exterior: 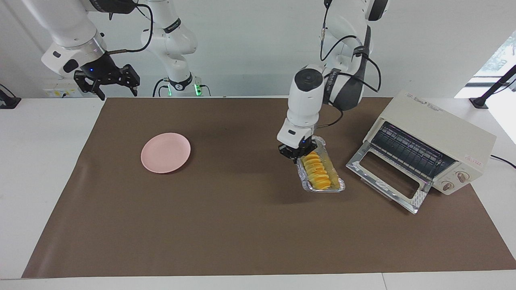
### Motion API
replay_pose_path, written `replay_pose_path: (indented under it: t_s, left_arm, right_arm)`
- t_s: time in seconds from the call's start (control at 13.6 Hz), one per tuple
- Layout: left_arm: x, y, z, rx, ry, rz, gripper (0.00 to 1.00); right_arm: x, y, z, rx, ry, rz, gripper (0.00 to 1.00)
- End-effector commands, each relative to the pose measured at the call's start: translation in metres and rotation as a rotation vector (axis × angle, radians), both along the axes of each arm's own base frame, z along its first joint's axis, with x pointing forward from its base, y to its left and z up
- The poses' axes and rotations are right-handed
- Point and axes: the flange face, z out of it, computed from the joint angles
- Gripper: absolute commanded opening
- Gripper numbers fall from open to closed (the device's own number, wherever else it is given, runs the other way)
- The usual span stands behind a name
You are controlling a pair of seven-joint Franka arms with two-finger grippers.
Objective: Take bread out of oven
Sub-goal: 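Pull the foil tray of bread out onto the table with the left gripper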
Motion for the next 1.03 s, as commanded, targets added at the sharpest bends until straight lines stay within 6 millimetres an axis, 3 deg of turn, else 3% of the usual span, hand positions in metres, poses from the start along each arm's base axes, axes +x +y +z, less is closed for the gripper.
replay_pose_path:
  t_s: [0.0, 0.07, 0.22, 0.37, 0.59, 0.66, 0.74, 0.81, 0.96]
  left_arm:
    - [-0.016, -0.023, -0.029, 0.028, 0.041, -0.073, 0.00]
    - [-0.025, -0.040, -0.044, 0.037, 0.052, -0.101, 0.00]
    - [-0.031, -0.047, -0.056, 0.043, 0.061, -0.116, 0.00]
    - [-0.031, -0.046, -0.071, 0.044, 0.069, -0.115, 0.00]
    - [-0.034, -0.044, -0.077, 0.050, 0.079, -0.114, 0.02]
    - [-0.034, -0.044, -0.076, 0.049, 0.078, -0.112, 0.38]
    - [-0.033, -0.044, -0.075, 0.046, 0.076, -0.110, 0.61]
    - [-0.032, -0.044, -0.071, 0.043, 0.074, -0.099, 0.67]
    - [-0.026, -0.037, -0.048, 0.019, 0.044, -0.083, 1.00]
  right_arm:
    - [-0.002, 0.000, 0.004, 0.008, 0.004, 0.009, 1.00]
    - [-0.002, 0.000, 0.004, 0.008, 0.004, 0.009, 1.00]
    - [-0.002, 0.000, 0.003, 0.008, 0.006, 0.009, 1.00]
    - [-0.002, 0.000, 0.004, 0.008, 0.004, 0.009, 1.00]
    - [-0.002, 0.000, 0.003, 0.008, 0.006, 0.009, 1.00]
    - [-0.002, 0.000, 0.004, 0.008, 0.004, 0.009, 1.00]
    - [-0.002, 0.001, 0.003, 0.008, 0.006, 0.014, 1.00]
    - [-0.002, 0.004, 0.003, 0.008, 0.006, 0.020, 1.00]
    - [-0.002, 0.007, 0.003, 0.008, 0.008, 0.024, 1.00]
